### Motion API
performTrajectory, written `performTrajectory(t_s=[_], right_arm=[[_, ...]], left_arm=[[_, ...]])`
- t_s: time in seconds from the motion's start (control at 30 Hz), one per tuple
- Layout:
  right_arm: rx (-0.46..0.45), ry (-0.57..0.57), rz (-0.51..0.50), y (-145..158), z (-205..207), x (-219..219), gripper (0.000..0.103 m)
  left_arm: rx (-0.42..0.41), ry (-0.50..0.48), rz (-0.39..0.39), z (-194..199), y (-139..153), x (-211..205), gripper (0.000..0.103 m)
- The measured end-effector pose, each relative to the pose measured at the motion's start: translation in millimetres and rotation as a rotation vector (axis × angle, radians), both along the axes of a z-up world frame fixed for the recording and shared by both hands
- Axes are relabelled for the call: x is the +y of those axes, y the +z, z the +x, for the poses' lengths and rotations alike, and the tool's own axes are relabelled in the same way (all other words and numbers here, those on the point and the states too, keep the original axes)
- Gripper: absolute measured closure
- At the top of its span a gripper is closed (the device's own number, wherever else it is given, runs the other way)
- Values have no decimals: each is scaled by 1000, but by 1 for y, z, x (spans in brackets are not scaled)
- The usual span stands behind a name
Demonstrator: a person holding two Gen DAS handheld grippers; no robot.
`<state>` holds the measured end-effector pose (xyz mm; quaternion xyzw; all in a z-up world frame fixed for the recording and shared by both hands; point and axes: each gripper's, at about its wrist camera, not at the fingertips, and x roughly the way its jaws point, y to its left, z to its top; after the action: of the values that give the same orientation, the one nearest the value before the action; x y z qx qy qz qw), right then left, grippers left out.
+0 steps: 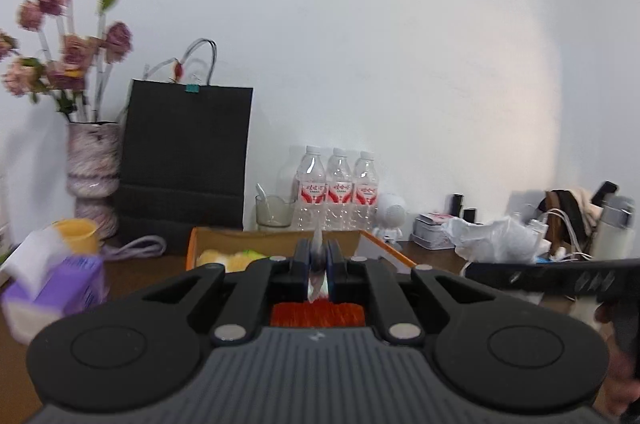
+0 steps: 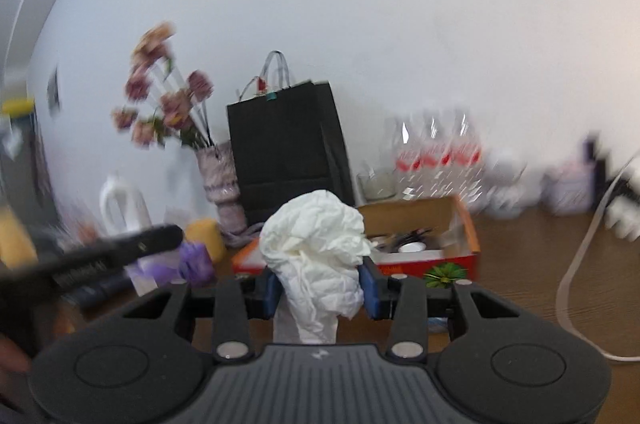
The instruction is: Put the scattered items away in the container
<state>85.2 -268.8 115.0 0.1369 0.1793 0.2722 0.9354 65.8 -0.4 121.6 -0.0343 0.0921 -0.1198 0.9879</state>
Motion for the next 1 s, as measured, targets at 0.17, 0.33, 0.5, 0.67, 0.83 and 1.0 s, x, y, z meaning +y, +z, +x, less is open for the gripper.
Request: performTrajectory(t_s=[0.17,0.33,0.5,0.67,0.83,1.0], right_arm=[[197,101,261,4,81,-44,65],[281,144,399,-9,115,-59,65],[294,77,203,-14,119,-41,65],[300,59,-280,-53,69,14,64],[358,31,-314,-82,47,22,50],[308,-2,-274,-85,38,16,84]], left_arm=[[11,22,-6,65,10,-1,94],[33,0,-6,94,-3,-4,94],[106,-6,2,108,-19,-5,94],[152,-1,32,94,-37,1,94],[184,14,61,86,-41,-1,94],[164,24,57,73,-30,0,94]])
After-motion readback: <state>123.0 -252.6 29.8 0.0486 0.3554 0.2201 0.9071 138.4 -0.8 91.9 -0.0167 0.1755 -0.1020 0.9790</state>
